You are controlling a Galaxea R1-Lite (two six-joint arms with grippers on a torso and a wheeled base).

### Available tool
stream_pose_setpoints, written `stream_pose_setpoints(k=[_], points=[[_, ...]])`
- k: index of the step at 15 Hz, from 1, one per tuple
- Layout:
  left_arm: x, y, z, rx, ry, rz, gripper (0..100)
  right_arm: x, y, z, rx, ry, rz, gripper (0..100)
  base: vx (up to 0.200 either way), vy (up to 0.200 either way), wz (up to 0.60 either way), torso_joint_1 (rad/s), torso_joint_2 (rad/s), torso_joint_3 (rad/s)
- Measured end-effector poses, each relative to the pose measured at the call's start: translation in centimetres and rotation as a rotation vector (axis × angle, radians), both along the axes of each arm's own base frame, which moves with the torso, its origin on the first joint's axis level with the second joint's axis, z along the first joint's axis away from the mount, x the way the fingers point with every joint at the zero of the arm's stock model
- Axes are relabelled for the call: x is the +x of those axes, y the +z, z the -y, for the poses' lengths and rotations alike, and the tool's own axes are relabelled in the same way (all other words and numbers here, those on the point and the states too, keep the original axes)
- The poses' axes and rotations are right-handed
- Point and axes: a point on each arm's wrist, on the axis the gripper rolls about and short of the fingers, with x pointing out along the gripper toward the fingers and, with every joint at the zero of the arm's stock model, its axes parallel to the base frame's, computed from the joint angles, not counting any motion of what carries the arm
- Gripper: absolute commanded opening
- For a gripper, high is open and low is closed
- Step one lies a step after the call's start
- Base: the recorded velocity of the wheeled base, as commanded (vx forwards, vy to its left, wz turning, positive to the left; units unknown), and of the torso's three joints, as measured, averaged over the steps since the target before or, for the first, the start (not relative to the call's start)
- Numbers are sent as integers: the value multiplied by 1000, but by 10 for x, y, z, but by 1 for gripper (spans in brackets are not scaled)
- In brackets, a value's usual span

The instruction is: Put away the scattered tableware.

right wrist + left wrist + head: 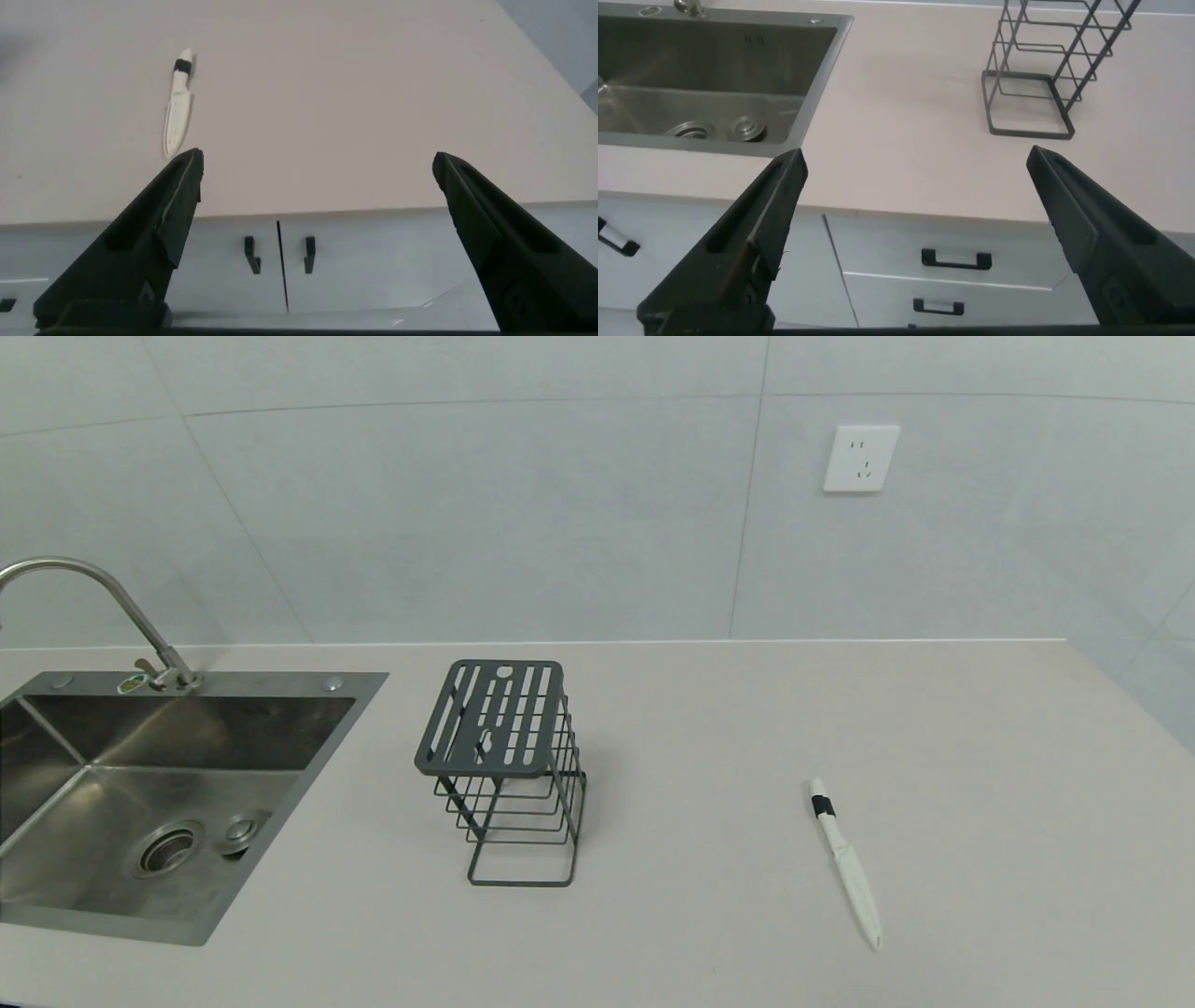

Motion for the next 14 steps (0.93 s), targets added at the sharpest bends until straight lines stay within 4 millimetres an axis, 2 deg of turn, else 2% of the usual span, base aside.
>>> stream_pose_setpoints(k=[3,7,11,14], points=[[0,0,0,0,0,0,100,0,0,0,1,0,0,100,0,0,0,106,-15,87],[0,0,0,0,0,0,100,0,0,0,-1,0,0,100,0,0,0,0,0,0],[0,0,0,-3,0,-1,100,0,0,0,-13,3,-1,100,0,0,0,-106,231,132],[0,0,0,-6,0,0,100,0,2,0,-11,12,18,100,0,0,0,-9,27,15]])
